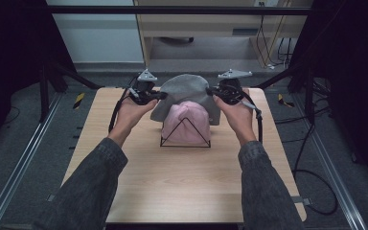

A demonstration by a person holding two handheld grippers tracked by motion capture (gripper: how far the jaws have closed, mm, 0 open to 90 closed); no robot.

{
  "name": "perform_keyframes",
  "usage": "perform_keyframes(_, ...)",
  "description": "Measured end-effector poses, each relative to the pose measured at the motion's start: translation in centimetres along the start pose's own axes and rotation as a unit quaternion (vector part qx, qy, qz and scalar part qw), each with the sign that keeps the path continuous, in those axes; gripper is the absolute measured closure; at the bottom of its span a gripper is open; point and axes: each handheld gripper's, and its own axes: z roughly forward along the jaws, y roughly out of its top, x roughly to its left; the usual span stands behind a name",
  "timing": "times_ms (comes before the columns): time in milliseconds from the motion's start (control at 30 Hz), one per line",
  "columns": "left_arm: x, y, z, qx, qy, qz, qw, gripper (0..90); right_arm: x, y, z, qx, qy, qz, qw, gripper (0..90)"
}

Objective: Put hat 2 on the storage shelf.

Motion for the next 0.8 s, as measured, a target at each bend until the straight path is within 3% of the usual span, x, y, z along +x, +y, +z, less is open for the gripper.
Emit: perform_keyframes(800, -0.6, -2.6, 1.1, 0.014, -0.006, -0.011, 0.9998, 87.0, 0.1, -2.6, 1.2, 0.032, 0.003, 0.004, 0.9995, 87.1)
